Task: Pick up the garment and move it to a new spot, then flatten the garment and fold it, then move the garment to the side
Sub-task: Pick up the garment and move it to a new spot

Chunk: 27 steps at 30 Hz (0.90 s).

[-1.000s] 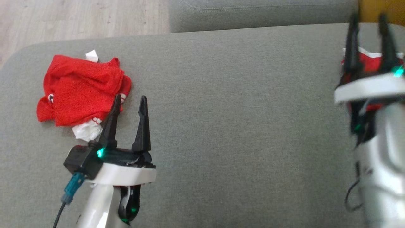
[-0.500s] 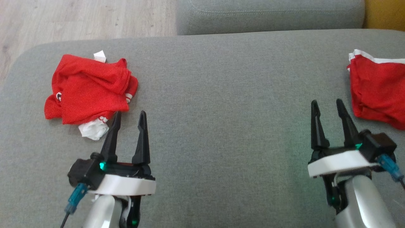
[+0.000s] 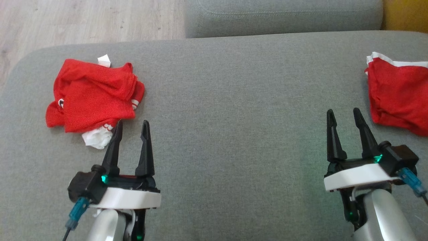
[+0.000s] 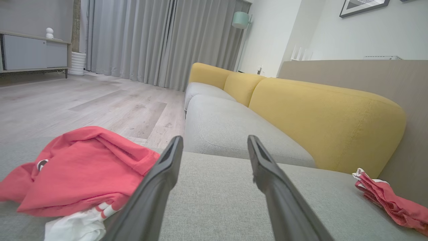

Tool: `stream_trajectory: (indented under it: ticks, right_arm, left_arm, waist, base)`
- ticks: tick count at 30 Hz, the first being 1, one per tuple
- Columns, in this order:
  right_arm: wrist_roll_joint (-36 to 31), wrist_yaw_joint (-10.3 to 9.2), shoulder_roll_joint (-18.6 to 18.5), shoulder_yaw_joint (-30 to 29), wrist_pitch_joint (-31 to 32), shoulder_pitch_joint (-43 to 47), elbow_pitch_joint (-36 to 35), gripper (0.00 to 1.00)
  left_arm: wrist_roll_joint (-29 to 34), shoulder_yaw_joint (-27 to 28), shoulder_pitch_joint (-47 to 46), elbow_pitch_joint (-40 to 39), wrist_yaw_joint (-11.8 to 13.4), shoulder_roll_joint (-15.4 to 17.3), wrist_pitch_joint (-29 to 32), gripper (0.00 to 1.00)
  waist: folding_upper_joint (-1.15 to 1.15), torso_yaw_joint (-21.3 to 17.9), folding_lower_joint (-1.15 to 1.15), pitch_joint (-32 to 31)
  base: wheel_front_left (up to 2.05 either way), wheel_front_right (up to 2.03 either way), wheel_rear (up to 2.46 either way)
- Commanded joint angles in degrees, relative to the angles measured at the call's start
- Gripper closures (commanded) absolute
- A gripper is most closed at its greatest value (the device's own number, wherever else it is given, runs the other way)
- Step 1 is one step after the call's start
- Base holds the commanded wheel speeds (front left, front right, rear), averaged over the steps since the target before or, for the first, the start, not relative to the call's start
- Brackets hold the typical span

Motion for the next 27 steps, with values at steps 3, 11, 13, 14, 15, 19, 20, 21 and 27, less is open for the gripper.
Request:
stream_trajectory:
  ticks: [3,11,13,14,15,19,20,21,27]
  right_arm:
    - [0.6,-0.05,0.0,1.5,-0.6,-1.1,-2.2,0.00]
    - [1.1,-0.05,0.0,2.1,-0.6,-0.8,-2.2,0.00]
    - [1.2,-0.05,0.0,2.4,-0.6,-0.6,-2.1,0.00]
    - [1.3,-0.05,0.0,2.6,-0.6,-0.4,-2.0,0.00]
    - [1.4,-0.05,0.0,2.9,-0.6,-0.3,-1.9,0.00]
    - [1.9,-0.05,0.0,4.7,-0.6,0.4,-1.5,0.00]
    - [2.0,-0.05,0.0,5.2,-0.6,0.5,-1.3,0.00]
    - [2.1,-0.05,0.0,5.6,-0.6,0.7,-1.2,0.00]
    - [3.3,-0.05,0.0,8.1,-0.6,1.7,-0.3,0.00]
  left_arm:
    - [0.3,1.7,-1.4,-1.9,0.1,0.4,-0.3,0.00]
    - [0.9,2.4,-0.9,-2.0,0.2,0.4,-0.3,0.00]
    - [1.1,2.8,-0.7,-1.9,0.3,0.4,-0.3,0.00]
    - [1.2,2.9,-0.5,-1.9,0.3,0.4,-0.3,0.00]
    - [1.4,3.2,-0.3,-1.9,0.3,0.4,-0.3,0.00]
    - [1.8,4.1,0.6,-1.6,0.4,0.4,-0.3,0.00]
    - [1.8,4.3,0.8,-1.6,0.3,0.4,-0.3,0.00]
    - [1.9,4.5,0.9,-1.6,0.3,0.4,-0.3,0.00]
    - [2.5,5.5,1.7,-1.5,0.3,0.4,-0.3,0.00]
  waist:
    - [0.00,0.3,0.00,-0.1]
    - [0.00,2.2,0.00,-0.8]
    - [0.00,3.0,0.00,-1.2]
    - [0.00,3.6,0.00,-1.4]
    - [0.00,4.0,0.00,-1.6]
    - [0.00,6.5,0.00,-2.6]
    - [0.00,7.1,0.00,-2.8]
    - [0.00,7.9,0.00,-3.0]
    - [0.00,12.2,0.00,-3.7]
  base:
    - [0.00,0.00,0.00]
    - [0.00,0.00,0.00]
    - [0.00,0.00,0.00]
    - [0.00,0.00,0.00]
    - [0.00,0.00,0.00]
    - [0.00,0.00,0.00]
    - [0.00,0.00,0.00]
    - [0.00,0.00,0.00]
    - [0.00,0.00,0.00]
